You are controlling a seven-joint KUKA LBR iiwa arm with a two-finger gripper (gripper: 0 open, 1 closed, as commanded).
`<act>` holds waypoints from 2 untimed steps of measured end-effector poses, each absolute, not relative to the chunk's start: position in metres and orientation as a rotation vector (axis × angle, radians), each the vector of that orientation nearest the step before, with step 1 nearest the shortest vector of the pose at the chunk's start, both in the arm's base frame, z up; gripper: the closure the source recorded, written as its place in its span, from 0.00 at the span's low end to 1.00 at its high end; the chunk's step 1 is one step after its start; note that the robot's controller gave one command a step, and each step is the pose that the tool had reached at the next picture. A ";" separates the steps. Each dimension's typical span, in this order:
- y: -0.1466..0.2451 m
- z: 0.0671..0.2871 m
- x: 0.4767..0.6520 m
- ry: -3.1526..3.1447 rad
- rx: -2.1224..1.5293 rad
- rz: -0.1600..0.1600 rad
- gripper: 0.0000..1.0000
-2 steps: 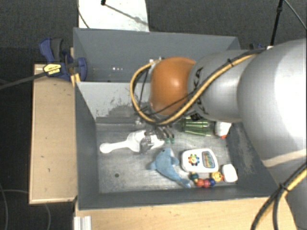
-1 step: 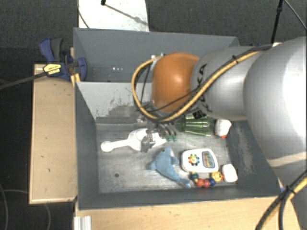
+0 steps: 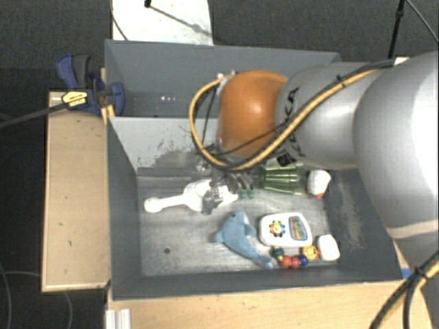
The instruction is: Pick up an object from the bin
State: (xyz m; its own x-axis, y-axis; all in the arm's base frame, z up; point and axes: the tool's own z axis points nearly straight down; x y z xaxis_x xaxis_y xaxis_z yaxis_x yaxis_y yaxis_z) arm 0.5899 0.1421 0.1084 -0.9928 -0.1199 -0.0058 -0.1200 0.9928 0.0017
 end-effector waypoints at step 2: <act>0.142 0.121 0.588 3.136 -0.185 0.002 1.00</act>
Offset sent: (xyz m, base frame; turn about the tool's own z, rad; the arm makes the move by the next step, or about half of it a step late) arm 0.0000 -0.0001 0.0475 0.0000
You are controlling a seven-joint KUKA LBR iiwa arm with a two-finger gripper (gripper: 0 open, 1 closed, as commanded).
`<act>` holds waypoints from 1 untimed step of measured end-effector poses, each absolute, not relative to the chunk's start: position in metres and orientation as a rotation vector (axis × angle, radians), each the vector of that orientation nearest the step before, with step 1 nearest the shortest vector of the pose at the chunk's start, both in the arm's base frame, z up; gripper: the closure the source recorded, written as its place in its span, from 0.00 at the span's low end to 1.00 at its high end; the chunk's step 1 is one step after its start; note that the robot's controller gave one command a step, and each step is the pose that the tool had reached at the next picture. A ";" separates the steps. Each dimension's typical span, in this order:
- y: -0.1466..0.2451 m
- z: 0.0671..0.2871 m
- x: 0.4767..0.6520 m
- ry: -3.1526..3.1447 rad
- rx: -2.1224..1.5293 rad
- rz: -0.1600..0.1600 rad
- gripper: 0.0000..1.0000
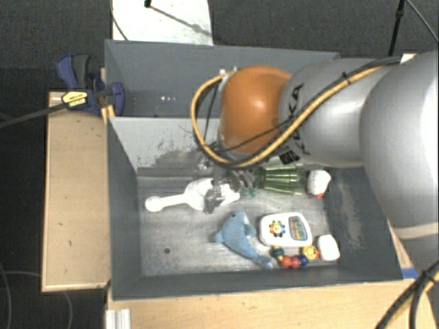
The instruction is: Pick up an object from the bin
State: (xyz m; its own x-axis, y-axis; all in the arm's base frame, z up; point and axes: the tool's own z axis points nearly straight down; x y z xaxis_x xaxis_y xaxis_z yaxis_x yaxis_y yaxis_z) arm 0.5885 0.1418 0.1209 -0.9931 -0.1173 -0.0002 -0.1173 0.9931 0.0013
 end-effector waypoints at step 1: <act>0.142 0.133 0.589 3.135 -0.183 0.002 1.00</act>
Offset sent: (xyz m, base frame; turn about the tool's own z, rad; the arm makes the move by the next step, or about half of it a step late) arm 0.0001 -0.0003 0.0368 0.0000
